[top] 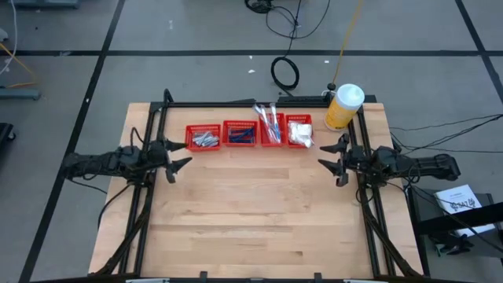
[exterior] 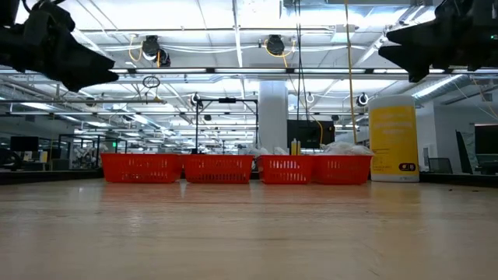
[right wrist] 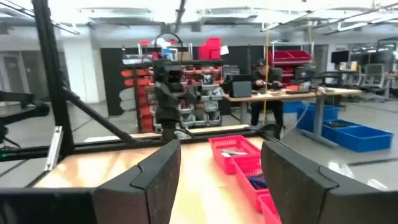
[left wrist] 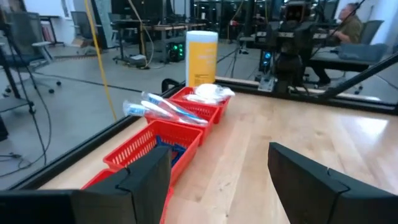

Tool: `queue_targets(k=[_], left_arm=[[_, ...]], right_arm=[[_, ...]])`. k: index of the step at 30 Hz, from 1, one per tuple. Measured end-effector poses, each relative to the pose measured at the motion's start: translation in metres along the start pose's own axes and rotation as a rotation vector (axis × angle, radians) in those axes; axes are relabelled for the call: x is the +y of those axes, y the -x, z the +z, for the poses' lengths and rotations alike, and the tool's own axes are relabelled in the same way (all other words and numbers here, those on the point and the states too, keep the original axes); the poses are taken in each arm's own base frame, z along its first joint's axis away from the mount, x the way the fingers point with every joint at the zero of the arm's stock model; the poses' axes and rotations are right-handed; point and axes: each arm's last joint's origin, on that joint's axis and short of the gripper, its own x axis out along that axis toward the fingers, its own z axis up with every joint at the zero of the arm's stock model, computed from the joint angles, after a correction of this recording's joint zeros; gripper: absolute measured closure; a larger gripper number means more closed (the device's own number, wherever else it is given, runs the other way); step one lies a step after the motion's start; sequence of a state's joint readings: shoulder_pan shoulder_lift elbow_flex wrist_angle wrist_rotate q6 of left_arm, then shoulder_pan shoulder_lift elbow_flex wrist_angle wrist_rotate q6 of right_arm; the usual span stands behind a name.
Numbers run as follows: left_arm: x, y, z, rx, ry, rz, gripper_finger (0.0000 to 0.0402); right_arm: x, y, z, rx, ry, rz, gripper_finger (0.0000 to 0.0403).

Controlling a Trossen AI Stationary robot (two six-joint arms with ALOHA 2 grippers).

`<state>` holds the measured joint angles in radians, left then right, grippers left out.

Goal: Pick & Place Travel size toiletries
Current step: Return to Home Position

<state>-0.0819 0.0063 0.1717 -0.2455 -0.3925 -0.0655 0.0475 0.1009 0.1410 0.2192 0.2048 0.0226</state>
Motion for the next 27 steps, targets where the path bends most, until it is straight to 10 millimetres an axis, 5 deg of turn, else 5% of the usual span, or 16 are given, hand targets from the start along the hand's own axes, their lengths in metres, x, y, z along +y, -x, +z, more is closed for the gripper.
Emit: queue_targets(k=[16, 20, 27], left_arm=[[-0.002, -0.005, -0.011, 0.002, 0.016, -0.005, 0.0144], [-0.002, -0.005, -0.011, 0.007, 0.011, -0.004, 0.0144], [-0.002, -0.005, -0.012, 0.013, -0.010, -0.005, 0.0144]], right_arm=[[-0.003, 0.006, -0.019, 0.038, 0.053, -0.036, 0.0190], [-0.003, 0.007, -0.010, -0.070, 0.047, -0.038, 0.0190], [-0.002, 0.005, -0.020, 0.028, 0.005, -0.031, 0.0190]])
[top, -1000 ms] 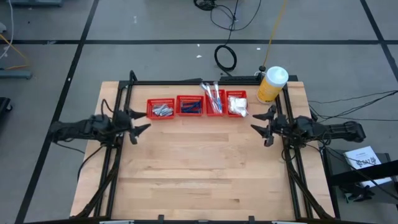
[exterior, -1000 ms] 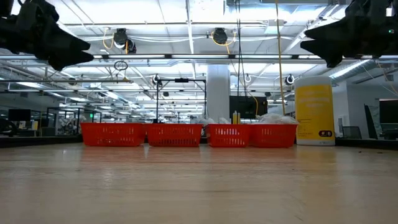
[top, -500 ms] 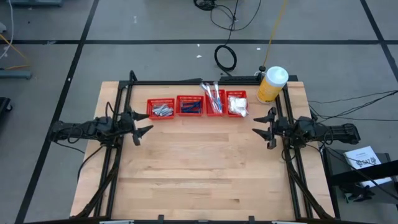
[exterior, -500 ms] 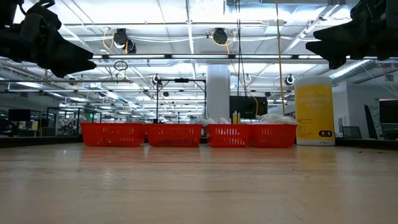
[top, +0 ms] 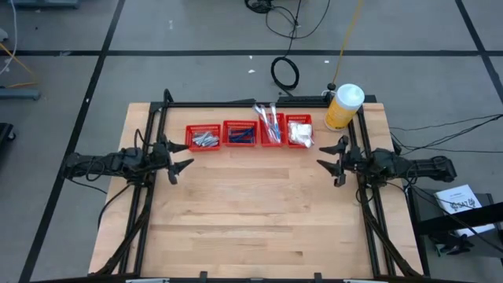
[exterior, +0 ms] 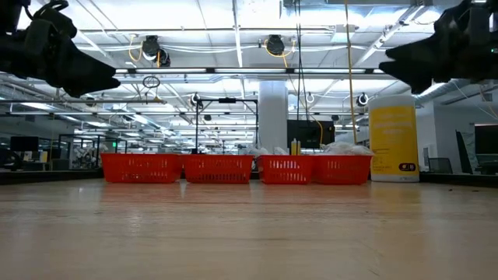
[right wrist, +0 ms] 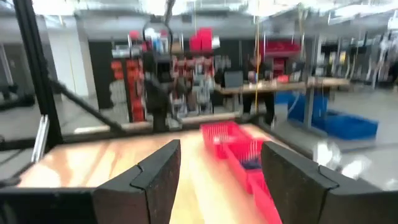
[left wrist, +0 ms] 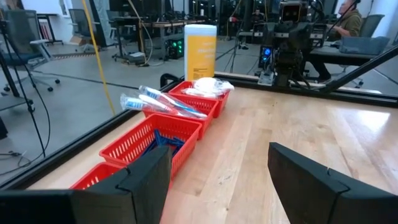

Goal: Pick & Place Travel size toiletries
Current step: Return to Home Position

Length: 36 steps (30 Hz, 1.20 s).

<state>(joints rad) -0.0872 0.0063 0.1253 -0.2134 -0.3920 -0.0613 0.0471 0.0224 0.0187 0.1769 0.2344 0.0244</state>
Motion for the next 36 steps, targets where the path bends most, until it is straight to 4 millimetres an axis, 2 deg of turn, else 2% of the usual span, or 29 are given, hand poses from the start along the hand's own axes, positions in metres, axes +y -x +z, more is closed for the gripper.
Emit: queue_targets(k=[36], left_arm=[[0.0000, 0.0000, 0.0001, -0.001, -0.005, 0.000, 0.0144]], right_arm=[[0.0002, -0.0007, -0.0021, 0.021, -0.011, 0.000, 0.0190]])
